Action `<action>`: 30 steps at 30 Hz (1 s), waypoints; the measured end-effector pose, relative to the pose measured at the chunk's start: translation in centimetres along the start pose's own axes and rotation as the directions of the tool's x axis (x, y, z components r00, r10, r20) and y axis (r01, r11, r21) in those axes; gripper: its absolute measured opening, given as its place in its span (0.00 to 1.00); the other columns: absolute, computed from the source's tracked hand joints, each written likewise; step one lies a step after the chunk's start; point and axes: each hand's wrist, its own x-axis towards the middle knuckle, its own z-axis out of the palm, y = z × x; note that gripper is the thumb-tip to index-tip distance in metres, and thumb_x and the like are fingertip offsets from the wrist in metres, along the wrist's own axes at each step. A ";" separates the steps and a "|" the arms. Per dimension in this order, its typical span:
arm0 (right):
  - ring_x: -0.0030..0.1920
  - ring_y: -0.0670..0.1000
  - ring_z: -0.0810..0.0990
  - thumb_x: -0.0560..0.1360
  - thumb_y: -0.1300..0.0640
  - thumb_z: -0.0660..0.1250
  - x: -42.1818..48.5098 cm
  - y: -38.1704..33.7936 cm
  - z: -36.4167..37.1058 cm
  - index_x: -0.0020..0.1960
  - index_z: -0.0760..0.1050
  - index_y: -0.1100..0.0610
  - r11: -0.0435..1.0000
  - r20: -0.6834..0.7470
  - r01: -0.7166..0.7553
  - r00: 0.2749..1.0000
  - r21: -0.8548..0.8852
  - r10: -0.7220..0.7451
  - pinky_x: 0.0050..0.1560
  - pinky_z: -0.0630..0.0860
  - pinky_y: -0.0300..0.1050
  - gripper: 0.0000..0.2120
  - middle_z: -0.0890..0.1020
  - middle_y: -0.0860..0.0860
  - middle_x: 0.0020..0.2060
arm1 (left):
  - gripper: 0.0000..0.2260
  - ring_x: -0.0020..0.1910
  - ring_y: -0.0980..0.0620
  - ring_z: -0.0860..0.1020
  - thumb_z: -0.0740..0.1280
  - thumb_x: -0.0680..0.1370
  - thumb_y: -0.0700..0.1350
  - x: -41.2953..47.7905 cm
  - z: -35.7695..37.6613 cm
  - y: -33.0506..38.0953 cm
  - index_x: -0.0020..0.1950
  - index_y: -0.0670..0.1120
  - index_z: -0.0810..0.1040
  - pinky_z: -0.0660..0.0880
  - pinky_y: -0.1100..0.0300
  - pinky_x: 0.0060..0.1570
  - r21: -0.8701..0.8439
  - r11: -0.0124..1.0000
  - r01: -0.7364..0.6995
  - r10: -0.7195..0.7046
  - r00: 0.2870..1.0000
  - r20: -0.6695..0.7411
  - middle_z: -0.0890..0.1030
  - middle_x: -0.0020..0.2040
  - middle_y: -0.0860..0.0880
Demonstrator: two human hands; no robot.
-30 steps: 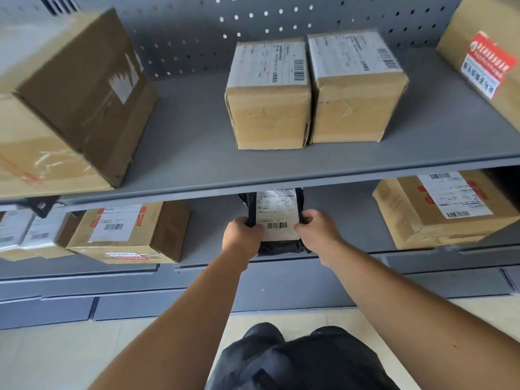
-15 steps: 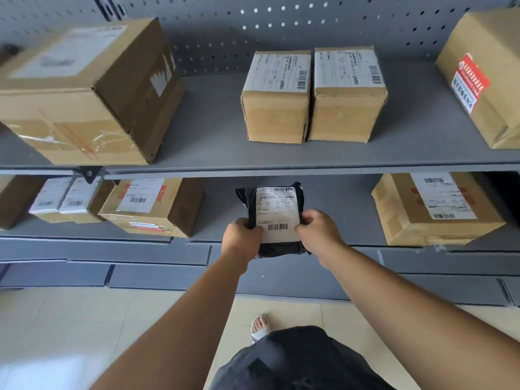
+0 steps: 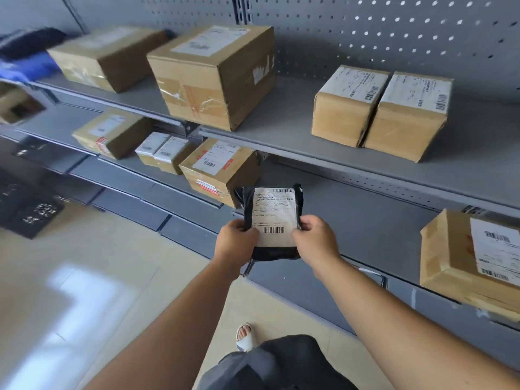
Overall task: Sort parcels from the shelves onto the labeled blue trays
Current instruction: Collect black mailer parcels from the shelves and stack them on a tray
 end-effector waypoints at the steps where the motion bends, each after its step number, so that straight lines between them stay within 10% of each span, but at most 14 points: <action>1: 0.50 0.51 0.82 0.73 0.60 0.65 -0.3 -0.6 0.7 0.54 0.80 0.51 1.000 0.021 0.014 1.000 0.002 -0.014 0.50 0.78 0.47 0.12 0.84 0.44 0.48 | 0.11 0.48 0.50 0.83 0.64 0.81 0.43 -0.3 -1.0 -0.1 0.62 0.49 0.77 0.84 0.58 0.41 -0.027 1.000 0.012 -0.013 1.000 -0.027 0.83 0.52 0.52; 20: 0.53 0.48 0.82 0.76 0.57 0.68 -9.0 -16.9 22.7 0.56 0.77 0.47 0.934 0.381 0.356 0.860 0.029 -0.340 0.54 0.82 0.51 0.10 0.83 0.44 0.53 | 0.08 0.35 0.52 0.77 0.65 0.77 0.45 -2.0 -27.9 -5.0 0.53 0.52 0.81 0.67 0.66 0.22 -0.247 0.965 -0.082 -0.045 0.881 -0.470 0.84 0.44 0.52; 30: 0.54 0.50 0.81 0.77 0.60 0.67 -15.4 -25.0 35.2 0.61 0.77 0.51 0.842 0.449 0.540 0.749 0.015 -0.488 0.55 0.81 0.50 0.14 0.81 0.45 0.50 | 0.08 0.41 0.50 0.82 0.65 0.77 0.45 -2.3 -42.8 -8.4 0.52 0.52 0.83 0.73 0.61 0.31 -0.285 0.941 -0.185 -0.018 0.811 -0.585 0.86 0.44 0.54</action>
